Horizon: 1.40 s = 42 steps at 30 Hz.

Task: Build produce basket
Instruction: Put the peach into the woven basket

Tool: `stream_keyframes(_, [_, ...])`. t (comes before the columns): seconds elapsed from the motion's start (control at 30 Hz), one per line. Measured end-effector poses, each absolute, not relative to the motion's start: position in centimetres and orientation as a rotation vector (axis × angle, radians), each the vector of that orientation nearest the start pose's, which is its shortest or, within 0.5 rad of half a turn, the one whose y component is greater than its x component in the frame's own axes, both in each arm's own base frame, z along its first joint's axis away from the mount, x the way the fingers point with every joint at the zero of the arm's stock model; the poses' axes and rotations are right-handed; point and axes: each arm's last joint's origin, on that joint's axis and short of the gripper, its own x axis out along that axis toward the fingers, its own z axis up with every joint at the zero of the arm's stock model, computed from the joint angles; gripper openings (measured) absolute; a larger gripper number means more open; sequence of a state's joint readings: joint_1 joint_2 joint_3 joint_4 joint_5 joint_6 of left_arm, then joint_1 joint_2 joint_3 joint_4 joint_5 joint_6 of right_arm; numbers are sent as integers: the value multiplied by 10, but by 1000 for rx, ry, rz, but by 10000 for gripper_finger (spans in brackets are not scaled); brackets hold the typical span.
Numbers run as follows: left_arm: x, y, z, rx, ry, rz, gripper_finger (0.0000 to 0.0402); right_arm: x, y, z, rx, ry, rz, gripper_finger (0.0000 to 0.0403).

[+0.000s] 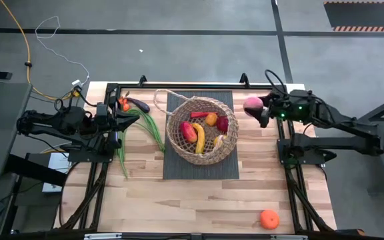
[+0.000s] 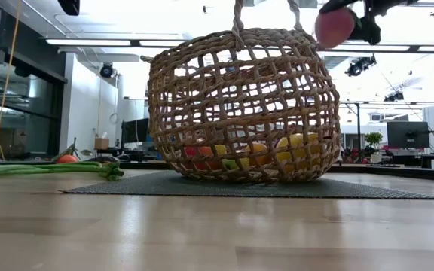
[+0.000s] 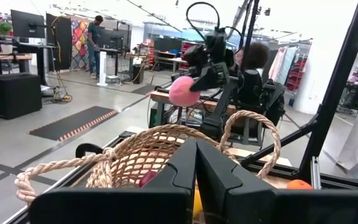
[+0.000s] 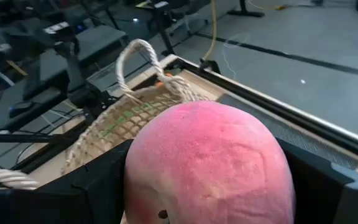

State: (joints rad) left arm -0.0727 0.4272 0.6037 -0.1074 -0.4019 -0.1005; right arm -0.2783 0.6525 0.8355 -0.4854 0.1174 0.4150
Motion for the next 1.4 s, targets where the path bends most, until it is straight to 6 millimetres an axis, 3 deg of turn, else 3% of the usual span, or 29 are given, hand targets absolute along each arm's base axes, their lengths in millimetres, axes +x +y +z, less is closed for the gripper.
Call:
stream_keyframes(0.6, [105, 4, 321, -114, -74, 331, 1, 126, -35, 344, 416, 238, -296, 317])
stream_keyframes(0.77, [106, 4, 320, -113, -71, 336, 19, 126, -35, 344, 416, 239, -293, 317])
stream_keyframes(0.9, [110, 4, 319, -116, -56, 337, 60, 127, -35, 344, 419, 238, -289, 317])
stream_keyframes(1.23, [114, 3, 317, -251, -61, 336, 226, 127, -34, 344, 429, 240, -268, 317])
stream_keyframes(1.4, [114, 4, 318, -318, -86, 362, 280, 127, -34, 344, 429, 240, -268, 317])
